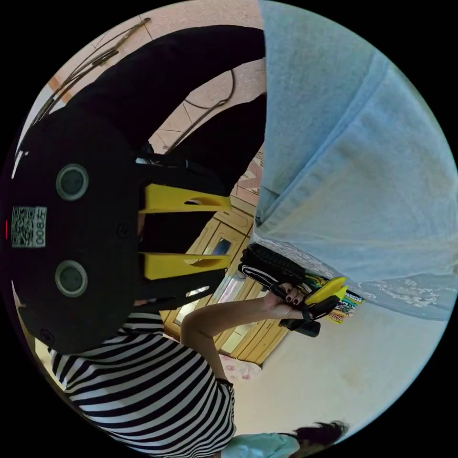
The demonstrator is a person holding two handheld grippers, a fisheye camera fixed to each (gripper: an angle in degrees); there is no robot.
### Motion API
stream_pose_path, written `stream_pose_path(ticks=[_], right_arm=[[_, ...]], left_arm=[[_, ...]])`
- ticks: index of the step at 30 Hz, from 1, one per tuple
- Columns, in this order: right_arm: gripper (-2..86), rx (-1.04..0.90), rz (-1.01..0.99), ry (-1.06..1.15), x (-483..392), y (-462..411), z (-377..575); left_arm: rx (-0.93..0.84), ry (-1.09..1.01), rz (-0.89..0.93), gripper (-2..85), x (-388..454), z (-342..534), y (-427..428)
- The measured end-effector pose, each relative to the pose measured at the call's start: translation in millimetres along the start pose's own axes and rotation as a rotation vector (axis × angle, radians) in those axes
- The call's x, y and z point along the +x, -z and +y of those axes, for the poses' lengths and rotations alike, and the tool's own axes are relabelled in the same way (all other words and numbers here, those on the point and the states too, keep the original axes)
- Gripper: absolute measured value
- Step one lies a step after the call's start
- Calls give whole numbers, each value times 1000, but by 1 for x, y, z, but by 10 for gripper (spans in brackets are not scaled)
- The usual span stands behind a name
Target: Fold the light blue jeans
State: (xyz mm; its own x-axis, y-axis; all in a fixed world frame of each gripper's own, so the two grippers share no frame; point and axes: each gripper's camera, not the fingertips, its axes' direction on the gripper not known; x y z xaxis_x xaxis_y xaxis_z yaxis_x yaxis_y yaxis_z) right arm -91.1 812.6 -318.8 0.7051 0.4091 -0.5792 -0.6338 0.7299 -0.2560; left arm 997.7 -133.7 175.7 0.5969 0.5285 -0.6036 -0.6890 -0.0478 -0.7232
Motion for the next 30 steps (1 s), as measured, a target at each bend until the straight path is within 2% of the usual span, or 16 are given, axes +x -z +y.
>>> stream_pose_path(ticks=[3,9,14,22,30], right_arm=[[91,-76,-37,2,4,-12,-5],[89,-81,-180,6,4,-19,-14],[100,-87,-184,12,2,-16,-18],[112,-93,-254,-10,2,-22,-20],[43,-108,-336,-35,-8,-38,-30]], left_arm=[[28,30,-8,126,-13,13,-17],[200,66,52,111,-32,37,-12],[261,107,81,84,-50,65,-8],[284,101,104,70,-59,108,2],[263,50,67,53,-48,150,16]])
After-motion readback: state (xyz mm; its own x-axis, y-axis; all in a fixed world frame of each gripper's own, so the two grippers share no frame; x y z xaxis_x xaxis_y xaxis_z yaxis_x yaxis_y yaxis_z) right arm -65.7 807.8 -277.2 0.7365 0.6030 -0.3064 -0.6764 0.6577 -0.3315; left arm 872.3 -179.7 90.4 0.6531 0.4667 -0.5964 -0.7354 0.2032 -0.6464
